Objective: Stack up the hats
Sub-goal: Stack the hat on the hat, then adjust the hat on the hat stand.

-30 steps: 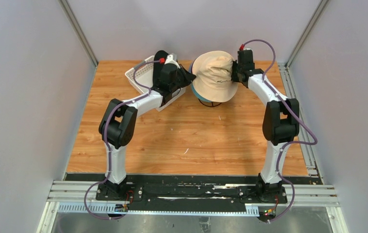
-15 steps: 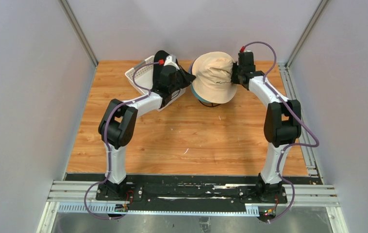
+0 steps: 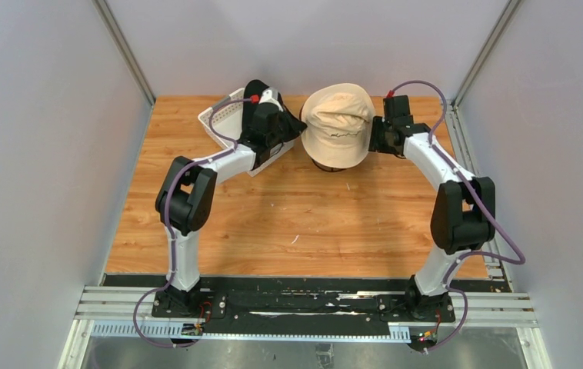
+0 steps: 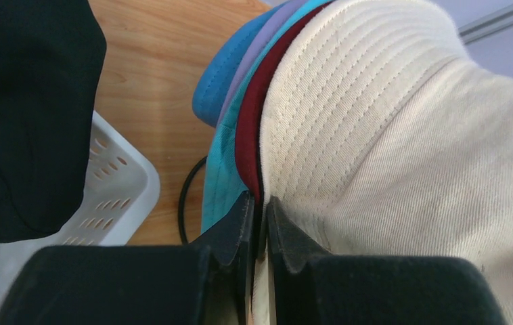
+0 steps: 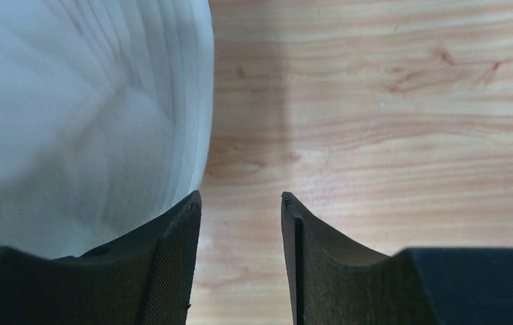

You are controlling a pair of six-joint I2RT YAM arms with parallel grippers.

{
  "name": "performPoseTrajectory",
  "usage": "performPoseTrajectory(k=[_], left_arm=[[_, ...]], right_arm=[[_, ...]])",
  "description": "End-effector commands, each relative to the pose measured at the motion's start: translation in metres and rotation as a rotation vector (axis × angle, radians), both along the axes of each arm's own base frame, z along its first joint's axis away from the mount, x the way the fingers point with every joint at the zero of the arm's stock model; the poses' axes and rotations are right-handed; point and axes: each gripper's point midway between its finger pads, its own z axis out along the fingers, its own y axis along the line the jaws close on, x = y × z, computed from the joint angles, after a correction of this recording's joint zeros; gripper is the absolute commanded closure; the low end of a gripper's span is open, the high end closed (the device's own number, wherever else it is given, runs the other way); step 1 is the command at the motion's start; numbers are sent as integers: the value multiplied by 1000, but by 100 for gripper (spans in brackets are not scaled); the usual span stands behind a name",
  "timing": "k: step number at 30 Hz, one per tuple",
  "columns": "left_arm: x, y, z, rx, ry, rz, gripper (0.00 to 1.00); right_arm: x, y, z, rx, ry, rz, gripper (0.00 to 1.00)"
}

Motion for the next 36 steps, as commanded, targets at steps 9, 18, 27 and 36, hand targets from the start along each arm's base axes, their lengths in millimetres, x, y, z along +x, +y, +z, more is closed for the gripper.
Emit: performPoseTrajectory(k=[9,18,27,36], left_arm=[[-32,56,-126,327,402,-5,63],[-32,58,-81,286,319,12,63],[-44,50,0,193,80,-57,59],[-41,43,78,133,-162,-93,37]], right_arm=[[-28,-8,100,6,-181,23,52],[-28,-8,127,17,-279,31,51],[-31,0,125,55,-331,70,51],[-46,19,129,170,-440,144,48]])
